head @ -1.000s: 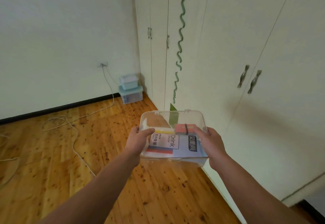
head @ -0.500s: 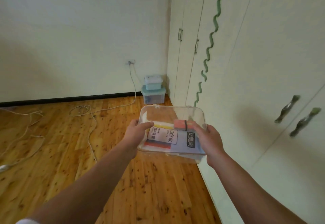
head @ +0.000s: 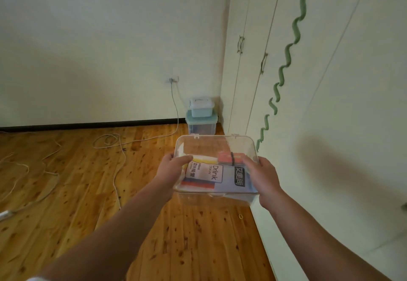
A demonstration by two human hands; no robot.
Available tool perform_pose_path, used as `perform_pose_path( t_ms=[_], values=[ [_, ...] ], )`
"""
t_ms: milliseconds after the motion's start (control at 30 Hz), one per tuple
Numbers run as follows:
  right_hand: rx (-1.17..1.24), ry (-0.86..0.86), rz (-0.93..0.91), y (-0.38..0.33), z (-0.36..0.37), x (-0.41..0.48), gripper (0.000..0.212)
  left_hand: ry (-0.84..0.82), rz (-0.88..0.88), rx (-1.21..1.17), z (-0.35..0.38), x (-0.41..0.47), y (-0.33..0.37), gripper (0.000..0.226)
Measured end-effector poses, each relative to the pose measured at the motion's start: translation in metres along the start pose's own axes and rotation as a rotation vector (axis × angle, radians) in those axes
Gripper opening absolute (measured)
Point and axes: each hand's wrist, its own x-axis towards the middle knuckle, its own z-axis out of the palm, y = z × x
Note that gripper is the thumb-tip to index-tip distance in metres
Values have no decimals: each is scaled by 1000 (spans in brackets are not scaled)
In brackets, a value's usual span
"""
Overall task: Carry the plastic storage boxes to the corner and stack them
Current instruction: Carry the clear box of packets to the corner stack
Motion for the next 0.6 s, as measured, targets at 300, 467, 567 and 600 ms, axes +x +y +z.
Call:
perform_pose_path(
  t_ms=[300, 467, 567, 600],
  values=[
    [-5, 12, -8, -52, 71, 108, 26, -8, -6, -33, -12, 124, 56, 55],
    [37, 34, -18, -80, 100, 158, 25, -6, 8, -35, -15, 184, 87, 57],
    [20, 42, -20, -90, 113, 184, 26, 2, 8, -33, -14, 211, 100, 56],
    [12, 38, -19, -93, 117, 194, 27, 1, 5, -41, -13, 220, 104, 56]
  ],
)
